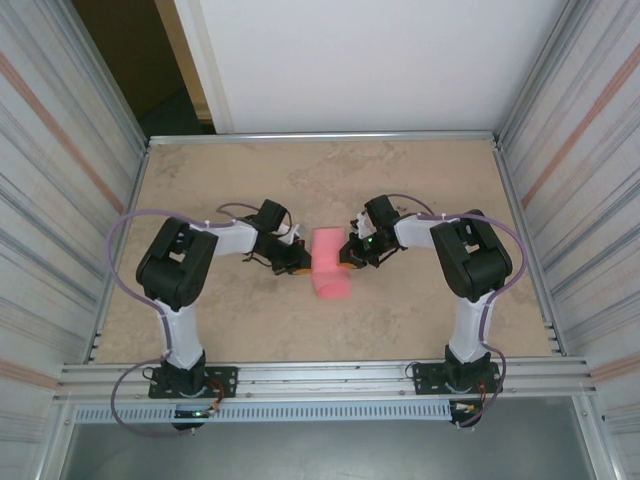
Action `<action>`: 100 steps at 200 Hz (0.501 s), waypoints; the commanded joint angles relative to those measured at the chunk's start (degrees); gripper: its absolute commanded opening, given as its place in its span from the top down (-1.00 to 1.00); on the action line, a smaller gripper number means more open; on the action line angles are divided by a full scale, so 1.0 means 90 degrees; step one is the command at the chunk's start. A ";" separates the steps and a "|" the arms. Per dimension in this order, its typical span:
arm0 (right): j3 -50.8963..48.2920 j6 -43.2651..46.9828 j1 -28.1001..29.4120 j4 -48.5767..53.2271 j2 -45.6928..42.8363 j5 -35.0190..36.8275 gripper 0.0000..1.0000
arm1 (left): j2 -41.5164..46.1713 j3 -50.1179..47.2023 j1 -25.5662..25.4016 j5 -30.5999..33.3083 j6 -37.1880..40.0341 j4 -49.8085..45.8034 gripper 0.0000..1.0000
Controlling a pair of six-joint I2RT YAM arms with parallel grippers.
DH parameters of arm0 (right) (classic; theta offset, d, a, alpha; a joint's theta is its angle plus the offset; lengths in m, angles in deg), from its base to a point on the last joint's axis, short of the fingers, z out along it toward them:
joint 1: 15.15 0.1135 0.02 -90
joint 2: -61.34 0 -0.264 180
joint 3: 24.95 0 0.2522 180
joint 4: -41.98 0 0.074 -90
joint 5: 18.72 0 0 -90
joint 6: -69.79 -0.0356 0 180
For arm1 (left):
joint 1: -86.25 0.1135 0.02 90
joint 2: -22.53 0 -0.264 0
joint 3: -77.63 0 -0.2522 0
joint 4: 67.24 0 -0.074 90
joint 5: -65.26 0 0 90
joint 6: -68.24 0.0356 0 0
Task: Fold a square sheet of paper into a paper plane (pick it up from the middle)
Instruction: First fold the square sheet of paper in half at the center of the table.
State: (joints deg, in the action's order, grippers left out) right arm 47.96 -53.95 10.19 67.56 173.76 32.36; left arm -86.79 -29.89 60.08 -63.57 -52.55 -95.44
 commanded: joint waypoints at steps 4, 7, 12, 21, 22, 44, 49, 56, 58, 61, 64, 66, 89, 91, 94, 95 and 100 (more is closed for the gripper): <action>-0.0562 0.0154 -0.0023 0.1393 0.0976 0.1942 1.00 | 0.0369 -0.0247 0.0237 0.0416 0.0315 -0.0636 0.86; -0.0564 0.0152 -0.0023 0.1401 0.0973 0.1928 1.00 | 0.0431 -0.0239 0.0228 0.0382 0.0290 -0.0583 0.86; -0.0557 0.0154 -0.0007 0.1393 0.0972 0.1931 1.00 | 0.0521 -0.0226 0.0215 0.0297 0.0238 -0.0467 0.85; -0.0555 0.0145 -0.0028 0.1395 0.0963 0.1922 1.00 | 0.0656 -0.0216 0.0170 0.0089 0.0086 -0.0156 0.85; -0.0556 0.0150 -0.0021 0.1394 0.0965 0.1922 1.00 | 0.0674 -0.0221 0.0162 0.0058 0.0064 -0.0116 0.85; -0.0563 0.0144 -0.0022 0.1393 0.0945 0.1922 1.00 | 0.0728 -0.0128 -0.0120 -0.0202 -0.0325 0.0597 0.85; -0.0565 0.0132 -0.0018 0.1397 0.0950 0.1919 1.00 | 0.0678 -0.0094 -0.0197 -0.0207 -0.0375 0.0705 0.85; -0.0556 0.0135 -0.0023 0.1388 0.0949 0.1913 1.00 | 0.0587 -0.0009 -0.0329 -0.0188 -0.0423 0.0821 0.84; -0.0559 0.0135 -0.0023 0.1384 0.0954 0.1907 1.00 | 0.0555 0.0009 -0.0357 -0.0193 -0.0443 0.0856 0.84; -0.0560 0.0128 -0.0022 0.1383 0.0958 0.1908 1.00 | 0.0505 0.0047 -0.0403 -0.0181 -0.0460 0.0905 0.85; -0.0560 0.0125 -0.0023 0.1389 0.0965 0.1910 1.00 | 0.0459 0.0083 -0.0450 -0.0178 -0.0473 0.0942 0.84; -0.0551 0.0125 -0.0023 0.1384 0.0966 0.1911 1.00 | 0.0421 0.0110 -0.0475 -0.0171 -0.0480 0.0953 0.85; -0.0547 0.0135 -0.0025 0.1385 0.0982 0.1898 1.00 | -0.0063 0.0449 -0.0632 -0.0116 -0.0482 0.0978 0.84; -0.0540 0.0140 -0.0023 0.1378 0.0984 0.1901 1.00 | -0.0093 0.0470 -0.0633 -0.0099 -0.0477 0.0971 0.84; -0.0550 0.0144 -0.0023 0.1378 0.0984 0.1901 1.00 | -0.0138 0.0502 -0.0635 -0.0073 -0.0471 0.0970 0.84; -0.0549 0.0140 -0.0023 0.1381 0.0985 0.1901 1.00 | -0.0143 0.0510 -0.0631 -0.0072 -0.0469 0.0969 0.84; -0.0540 0.0142 -0.0021 0.1383 0.0987 0.1902 1.00 | -0.0214 0.0549 -0.0627 -0.0061 -0.0469 0.0987 0.85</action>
State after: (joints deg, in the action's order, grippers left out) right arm 47.98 -53.95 10.04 67.56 173.80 32.19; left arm -85.24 -27.50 54.41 -64.00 -55.89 -88.34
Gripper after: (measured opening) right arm 0.053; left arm 0.079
